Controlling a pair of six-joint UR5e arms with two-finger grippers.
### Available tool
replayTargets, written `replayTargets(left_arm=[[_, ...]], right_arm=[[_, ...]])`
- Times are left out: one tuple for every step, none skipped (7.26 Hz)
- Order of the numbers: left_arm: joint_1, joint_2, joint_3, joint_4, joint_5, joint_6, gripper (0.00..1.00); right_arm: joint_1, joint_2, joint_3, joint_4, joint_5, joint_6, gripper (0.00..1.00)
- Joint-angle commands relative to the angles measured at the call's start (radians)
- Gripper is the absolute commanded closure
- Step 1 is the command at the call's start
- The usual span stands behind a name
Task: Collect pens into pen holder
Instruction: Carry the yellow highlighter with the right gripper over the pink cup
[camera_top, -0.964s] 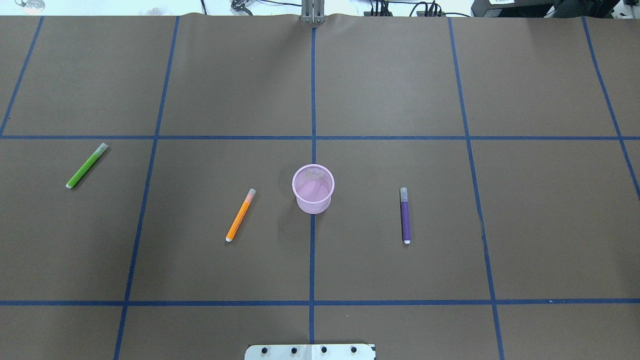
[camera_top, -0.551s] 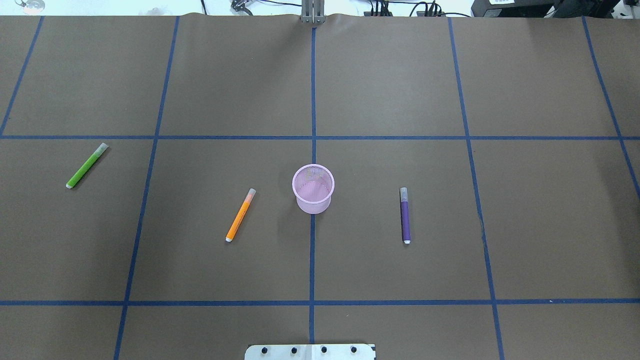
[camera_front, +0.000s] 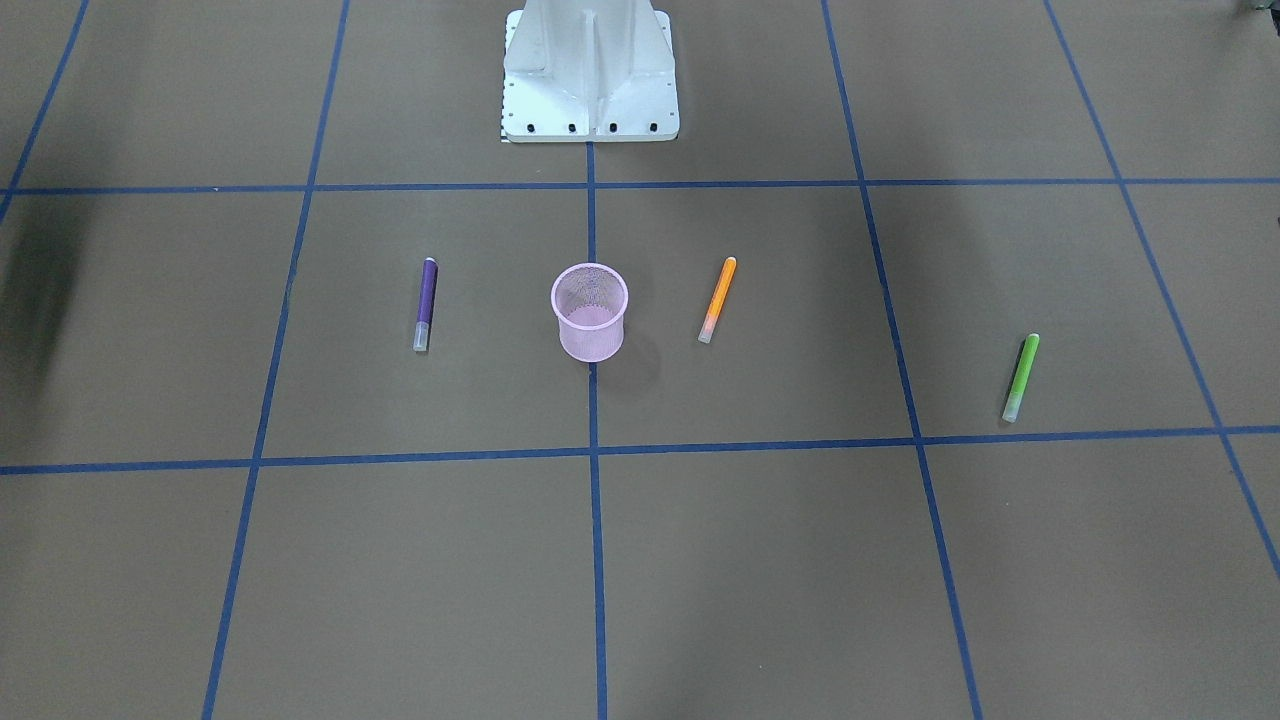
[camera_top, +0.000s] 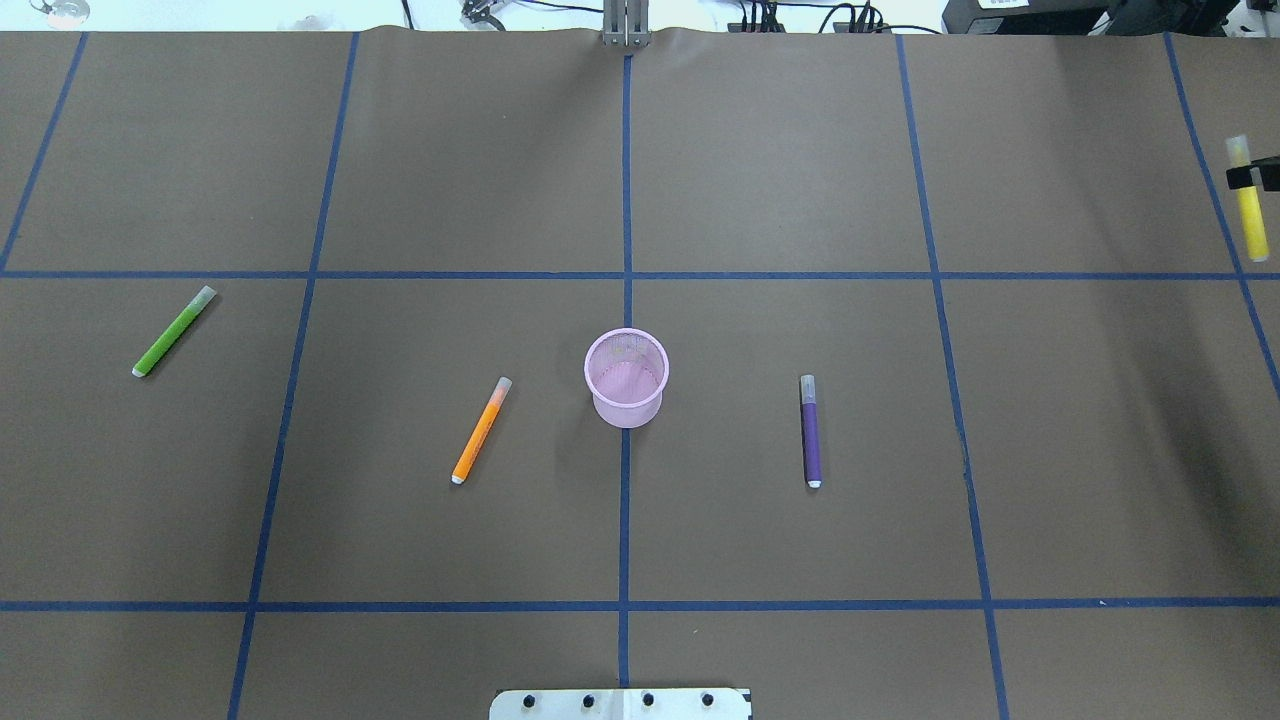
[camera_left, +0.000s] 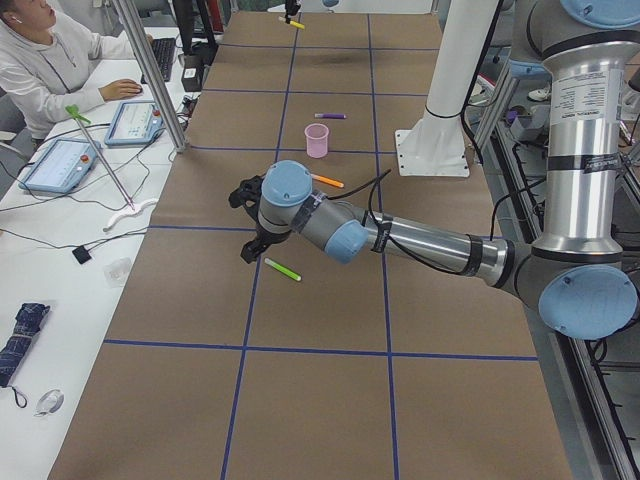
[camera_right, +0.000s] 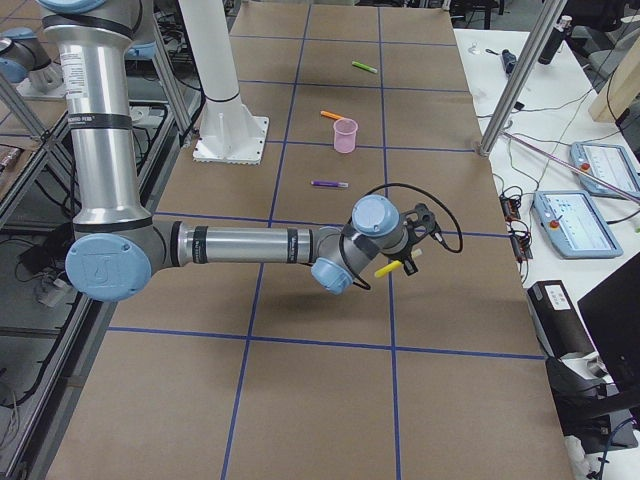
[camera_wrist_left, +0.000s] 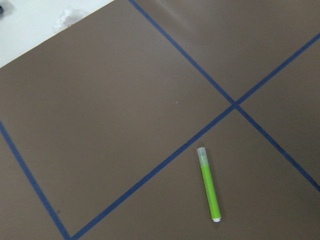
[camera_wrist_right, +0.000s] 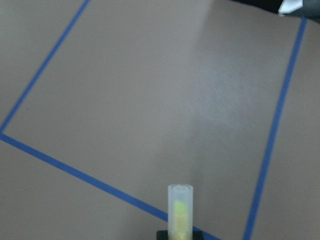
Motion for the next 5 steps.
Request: replayTargets(left_arm=[[0.091, -0.048, 0.004, -0.002, -0.008, -0.027, 0.00], [0.103, -0.076, 0.004, -0.005, -0.008, -0.118, 0.00], [0.108, -0.089, 0.005, -0.005, -0.008, -0.144, 0.00], [0.134, -0.094, 0.007, -0.005, -0.005, -0.145, 0.00], [0.151, -0.094, 0.010, -0.003, -0.002, -0.144, 0.00]], right_arm=[[-0.164, 0.021, 0.130, 0.128, -0.171, 0.233, 1.00], [-0.283, 0.056, 0.184, 0.130, -0.333, 0.336, 1.00], [-0.391, 0.108, 0.197, 0.130, -0.472, 0.404, 1.00], [-0.526, 0.163, 0.198, 0.130, -0.666, 0.430, 1.00], [-0.638, 0.208, 0.192, 0.130, -0.815, 0.431, 1.00]])
